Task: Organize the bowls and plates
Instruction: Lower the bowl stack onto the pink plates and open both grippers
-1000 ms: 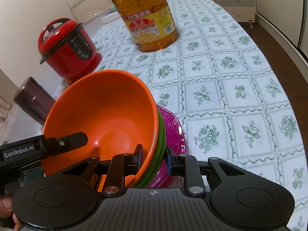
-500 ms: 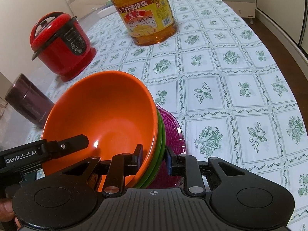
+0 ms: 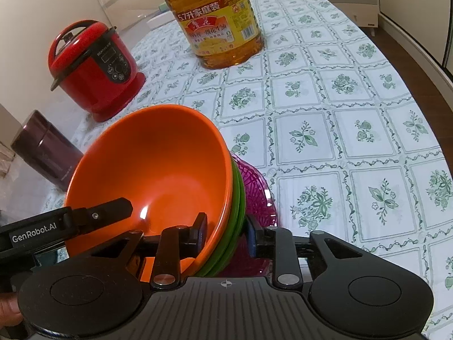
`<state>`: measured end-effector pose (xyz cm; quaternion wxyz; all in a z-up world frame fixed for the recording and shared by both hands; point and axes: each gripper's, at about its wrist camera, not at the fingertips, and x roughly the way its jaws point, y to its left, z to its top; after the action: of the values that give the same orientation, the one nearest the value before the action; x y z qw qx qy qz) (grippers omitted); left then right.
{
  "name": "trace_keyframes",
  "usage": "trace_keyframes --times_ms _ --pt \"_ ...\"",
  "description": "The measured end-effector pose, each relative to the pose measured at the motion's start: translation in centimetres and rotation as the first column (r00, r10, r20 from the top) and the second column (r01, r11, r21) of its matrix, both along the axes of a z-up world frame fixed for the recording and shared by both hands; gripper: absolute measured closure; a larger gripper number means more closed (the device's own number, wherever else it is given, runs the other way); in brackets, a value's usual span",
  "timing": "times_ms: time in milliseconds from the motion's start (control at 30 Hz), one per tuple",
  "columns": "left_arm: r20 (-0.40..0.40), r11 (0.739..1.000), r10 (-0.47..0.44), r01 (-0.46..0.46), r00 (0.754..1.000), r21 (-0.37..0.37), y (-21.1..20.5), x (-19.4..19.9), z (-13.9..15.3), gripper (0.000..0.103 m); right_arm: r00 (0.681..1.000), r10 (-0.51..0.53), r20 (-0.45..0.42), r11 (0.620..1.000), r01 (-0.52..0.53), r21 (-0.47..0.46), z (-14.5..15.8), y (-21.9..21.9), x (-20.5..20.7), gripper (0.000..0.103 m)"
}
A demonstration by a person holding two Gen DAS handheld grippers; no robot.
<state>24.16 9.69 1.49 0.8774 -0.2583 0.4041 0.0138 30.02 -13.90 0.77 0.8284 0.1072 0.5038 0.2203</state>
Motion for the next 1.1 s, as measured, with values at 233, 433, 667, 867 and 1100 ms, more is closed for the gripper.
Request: trace_keyframes --times_ms 233,433,667,867,1100 --pt "0.006 1.000 0.013 -0.013 1.000 0.013 0.3 -0.4 0.4 0.057 1.000 0.000 0.029 1.000 0.000 -0.002 0.1 0.1 -0.7 0.054" --pt "0.018 0.999 0.025 -0.026 1.000 0.023 0.4 -1.2 0.4 0.044 0.999 -0.033 0.039 0.999 0.032 0.021 0.2 -0.6 -1.0 0.049" --pt "0.086 0.996 0.043 -0.050 0.995 0.080 0.2 -2.8 1.5 0.040 0.995 -0.070 0.074 0.995 0.064 0.071 1.1 -1.6 -2.1 0.049" --pt "0.139 0.988 0.043 -0.063 0.989 0.142 -0.5 -5.0 2.5 0.039 0.986 -0.106 0.127 0.990 0.093 0.104 2.0 -2.5 -3.7 0.048" --pt "0.193 0.974 0.040 -0.081 0.980 0.210 -1.4 -8.5 3.5 0.038 0.973 -0.140 0.184 0.982 0.113 0.153 3.3 -4.0 -6.7 0.048"
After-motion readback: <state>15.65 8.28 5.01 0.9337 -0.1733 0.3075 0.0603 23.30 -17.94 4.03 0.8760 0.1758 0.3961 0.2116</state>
